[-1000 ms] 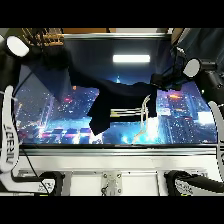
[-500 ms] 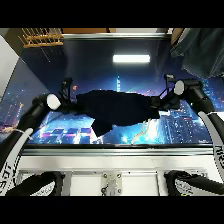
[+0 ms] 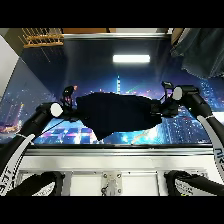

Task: Fold the clothes and pants, and hang the long-sleeved shirts on hangers.

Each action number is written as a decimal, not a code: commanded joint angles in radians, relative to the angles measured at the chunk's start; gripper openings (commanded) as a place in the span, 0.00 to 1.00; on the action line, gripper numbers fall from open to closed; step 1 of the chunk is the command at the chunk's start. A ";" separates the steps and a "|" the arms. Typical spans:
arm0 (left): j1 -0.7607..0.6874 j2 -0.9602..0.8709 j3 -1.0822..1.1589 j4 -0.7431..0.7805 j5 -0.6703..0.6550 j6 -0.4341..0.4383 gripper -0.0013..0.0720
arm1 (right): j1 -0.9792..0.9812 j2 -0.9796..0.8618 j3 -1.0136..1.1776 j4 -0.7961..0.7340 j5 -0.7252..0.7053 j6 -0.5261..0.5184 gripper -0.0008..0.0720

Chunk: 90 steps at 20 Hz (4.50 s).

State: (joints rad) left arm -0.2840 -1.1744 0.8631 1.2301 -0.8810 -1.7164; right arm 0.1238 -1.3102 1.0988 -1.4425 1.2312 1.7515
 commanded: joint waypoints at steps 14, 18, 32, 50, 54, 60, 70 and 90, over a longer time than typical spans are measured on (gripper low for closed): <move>-0.001 0.257 0.117 -0.002 -0.104 -0.069 0.15 | -0.494 -0.220 0.077 0.608 0.097 -0.687 0.99; -0.001 0.257 0.117 -0.002 -0.104 -0.087 0.15 | -0.454 -0.295 0.077 0.583 0.009 -0.692 0.99; -0.001 0.256 0.117 -0.002 -0.103 -0.091 0.15 | -0.344 -0.455 0.077 0.704 -0.019 -0.716 0.99; -0.001 0.256 0.117 -0.001 -0.102 -0.090 0.02 | -0.758 -0.024 0.102 0.320 -0.215 -0.344 0.03; -0.001 0.256 0.117 -0.001 -0.103 -0.090 0.02 | -1.017 0.077 0.098 0.136 -0.251 -0.095 0.02; -0.001 0.257 0.117 0.000 -0.102 -0.090 0.02 | -1.169 0.164 -0.106 0.107 -0.212 0.030 0.02; -0.001 0.257 0.117 0.002 -0.101 -0.090 0.02 | -1.157 0.203 -0.292 0.117 -0.127 -0.022 0.45; -0.001 0.257 0.117 0.001 -0.103 -0.090 0.02 | -0.280 0.450 -0.129 0.431 -0.168 -0.264 0.97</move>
State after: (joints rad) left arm -0.2840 -0.9180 0.9798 1.2312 -0.9836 -1.8065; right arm -0.2928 -0.8612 0.9684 -1.0241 1.0626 1.4921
